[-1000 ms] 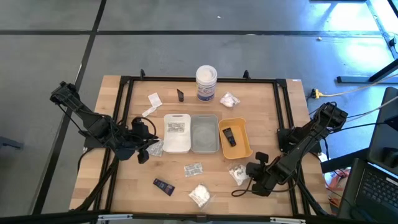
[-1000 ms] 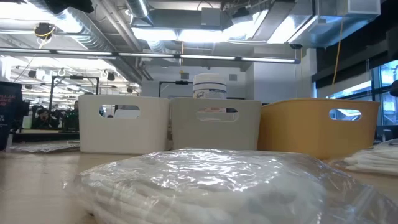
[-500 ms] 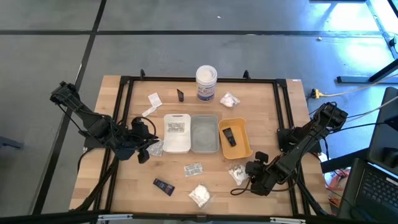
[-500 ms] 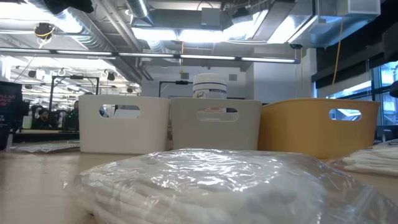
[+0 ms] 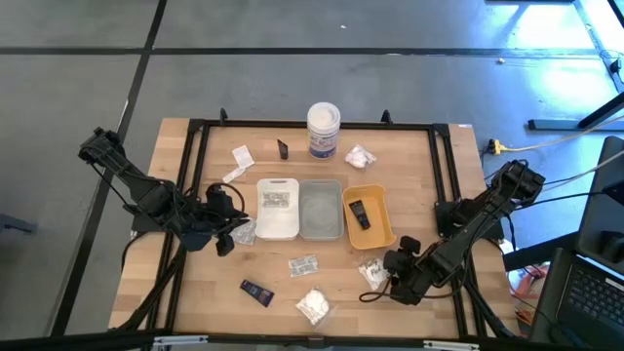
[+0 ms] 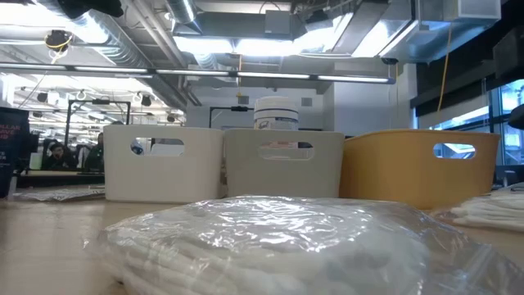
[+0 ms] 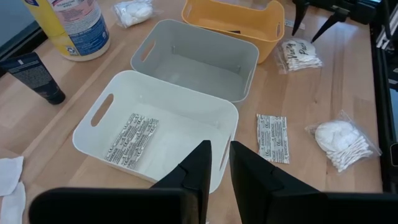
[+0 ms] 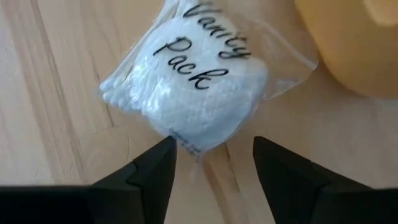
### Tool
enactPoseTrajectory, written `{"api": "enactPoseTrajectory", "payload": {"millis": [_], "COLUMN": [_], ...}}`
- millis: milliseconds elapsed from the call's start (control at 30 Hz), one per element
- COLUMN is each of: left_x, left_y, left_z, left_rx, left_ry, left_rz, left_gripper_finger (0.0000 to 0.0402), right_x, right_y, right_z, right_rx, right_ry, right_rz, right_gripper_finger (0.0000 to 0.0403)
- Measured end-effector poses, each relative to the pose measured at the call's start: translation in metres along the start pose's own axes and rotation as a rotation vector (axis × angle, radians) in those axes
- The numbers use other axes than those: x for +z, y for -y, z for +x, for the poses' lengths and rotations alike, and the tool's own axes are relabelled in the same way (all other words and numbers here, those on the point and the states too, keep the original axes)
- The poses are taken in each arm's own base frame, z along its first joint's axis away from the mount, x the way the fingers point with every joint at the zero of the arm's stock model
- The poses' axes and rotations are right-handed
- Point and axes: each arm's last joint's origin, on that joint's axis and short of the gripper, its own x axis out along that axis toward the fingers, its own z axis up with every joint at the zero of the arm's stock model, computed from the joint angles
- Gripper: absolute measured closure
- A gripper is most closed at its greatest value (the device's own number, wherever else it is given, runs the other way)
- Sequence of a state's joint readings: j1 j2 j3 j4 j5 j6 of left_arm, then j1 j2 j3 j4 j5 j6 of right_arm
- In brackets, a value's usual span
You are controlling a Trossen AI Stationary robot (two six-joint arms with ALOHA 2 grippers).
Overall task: Pick & Place Travel size toiletries
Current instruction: Put the white cotton pack into the gray bin
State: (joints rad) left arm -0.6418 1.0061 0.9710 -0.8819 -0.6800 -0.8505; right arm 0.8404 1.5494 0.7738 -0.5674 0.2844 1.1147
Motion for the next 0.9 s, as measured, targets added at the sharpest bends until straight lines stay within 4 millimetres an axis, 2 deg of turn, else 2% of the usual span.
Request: {"api": "enactPoseTrajectory", "payload": {"millis": [233,433,600,767,900], "left_x": [0.000,0.000,0.000,0.000,0.000], "left_y": [0.000,0.000,0.000,0.000,0.000], "left_z": [0.000,0.000,0.000,0.000,0.000], "left_rx": [0.000,0.000,0.000,0.000,0.000], "left_ry": [0.000,0.000,0.000,0.000,0.000], "left_rz": [0.000,0.000,0.000,0.000,0.000], "left_gripper_finger": [0.0348,0.0348,0.0348,0.0348,0.0348], "right_x": [0.004,0.006,0.003,0.005,0.006], "right_y": [0.001,0.003,0.002,0.001,0.000], "right_z": [0.001,0.005,0.018,0.021,0.019], "right_rx": [-0.009,-0.033,-0.035,-0.016,0.017], "right_ry": [0.025,0.032,-0.075,-0.105,-0.104], "right_rz": [0.011,0.016,-0.035,-0.050,-0.066], "right_gripper_finger": [0.0188,0.0220,0.0276,0.0379,0.0394]}}
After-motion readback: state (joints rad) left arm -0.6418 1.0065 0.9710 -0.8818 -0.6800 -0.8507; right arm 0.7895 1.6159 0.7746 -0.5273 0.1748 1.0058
